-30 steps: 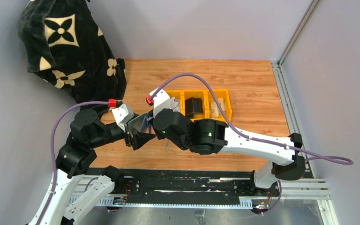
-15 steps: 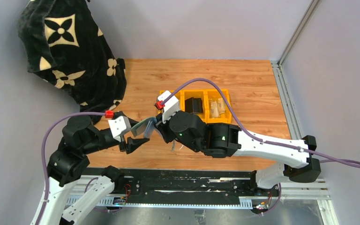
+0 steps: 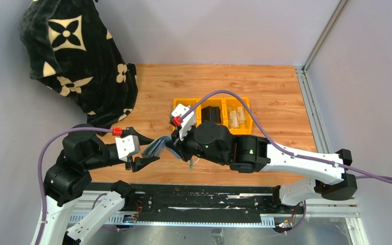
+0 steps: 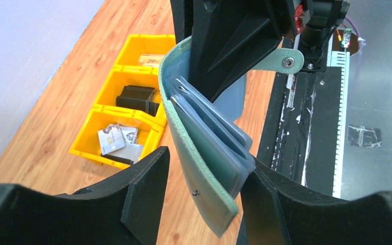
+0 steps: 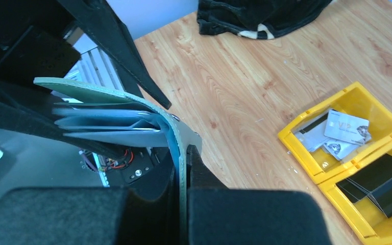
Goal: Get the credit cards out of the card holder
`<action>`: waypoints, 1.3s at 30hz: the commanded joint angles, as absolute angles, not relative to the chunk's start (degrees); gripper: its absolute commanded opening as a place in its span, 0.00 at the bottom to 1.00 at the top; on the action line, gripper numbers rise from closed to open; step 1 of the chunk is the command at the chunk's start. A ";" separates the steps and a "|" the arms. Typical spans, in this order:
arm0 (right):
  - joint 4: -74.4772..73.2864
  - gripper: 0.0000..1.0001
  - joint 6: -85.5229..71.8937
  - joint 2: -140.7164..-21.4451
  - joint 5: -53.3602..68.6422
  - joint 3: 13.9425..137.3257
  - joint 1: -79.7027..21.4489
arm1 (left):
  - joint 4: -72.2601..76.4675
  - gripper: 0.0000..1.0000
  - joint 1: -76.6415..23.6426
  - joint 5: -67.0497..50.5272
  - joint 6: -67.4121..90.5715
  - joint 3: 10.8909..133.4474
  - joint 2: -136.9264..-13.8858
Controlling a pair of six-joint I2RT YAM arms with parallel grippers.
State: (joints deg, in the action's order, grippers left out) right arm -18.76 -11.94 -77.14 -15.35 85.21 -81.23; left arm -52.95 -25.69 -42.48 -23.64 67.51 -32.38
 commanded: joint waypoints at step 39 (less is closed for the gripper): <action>-31.91 0.00 -19.35 -87.52 -26.67 102.95 -80.98 | -49.90 0.76 -25.93 -42.48 -16.89 67.68 -35.45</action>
